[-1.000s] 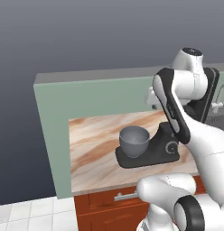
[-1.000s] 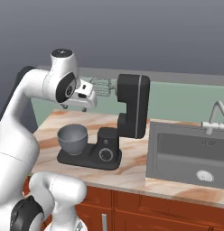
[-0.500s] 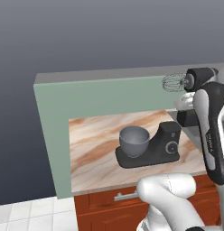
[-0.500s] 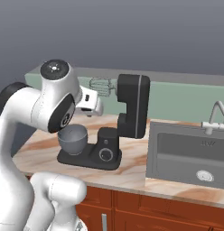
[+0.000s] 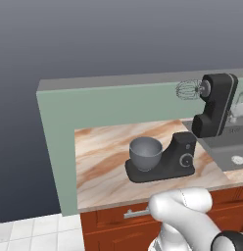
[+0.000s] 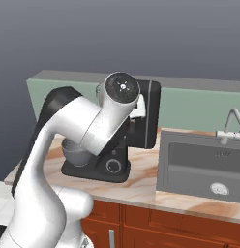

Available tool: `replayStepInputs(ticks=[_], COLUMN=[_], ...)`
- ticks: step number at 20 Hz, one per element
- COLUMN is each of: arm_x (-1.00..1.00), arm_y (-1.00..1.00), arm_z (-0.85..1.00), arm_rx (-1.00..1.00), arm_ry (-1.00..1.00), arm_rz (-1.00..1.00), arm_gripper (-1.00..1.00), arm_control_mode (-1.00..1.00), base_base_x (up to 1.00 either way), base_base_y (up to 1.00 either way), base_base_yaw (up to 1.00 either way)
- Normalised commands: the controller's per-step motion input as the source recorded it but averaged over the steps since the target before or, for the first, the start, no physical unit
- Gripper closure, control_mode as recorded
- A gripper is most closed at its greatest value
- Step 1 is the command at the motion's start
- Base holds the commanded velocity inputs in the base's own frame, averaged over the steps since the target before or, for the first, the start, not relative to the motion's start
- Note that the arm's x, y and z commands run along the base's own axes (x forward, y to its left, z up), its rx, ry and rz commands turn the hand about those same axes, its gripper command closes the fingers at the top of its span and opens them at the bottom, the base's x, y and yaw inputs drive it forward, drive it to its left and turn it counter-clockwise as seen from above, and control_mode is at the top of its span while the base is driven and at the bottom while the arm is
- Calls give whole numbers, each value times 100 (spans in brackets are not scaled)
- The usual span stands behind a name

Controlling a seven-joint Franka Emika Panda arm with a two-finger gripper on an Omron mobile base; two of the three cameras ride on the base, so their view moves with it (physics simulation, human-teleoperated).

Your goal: Close the stand mixer head.

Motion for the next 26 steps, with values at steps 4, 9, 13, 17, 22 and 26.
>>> replayStepInputs(ticks=[4,9,13,17,22,26], arm_x=[2,48,99,100,62,33], arm_y=[-78,-70,-50,-36,-26,-19], arm_z=[9,0,0,0,0,0], arm_rx=[1,7,6,4,6,1], arm_ry=[-16,-9,0,0,-2,-12], arm_rz=[38,34,21,12,13,14], arm_gripper=[-100,-100,-100,-100,-100,-100], arm_control_mode=[-100,-100,-100,-100,-100,-100], base_base_x=[0,0,0,0,0,0], base_base_y=[0,0,0,0,0,0], base_base_yaw=[0,0,0,0,0,0])
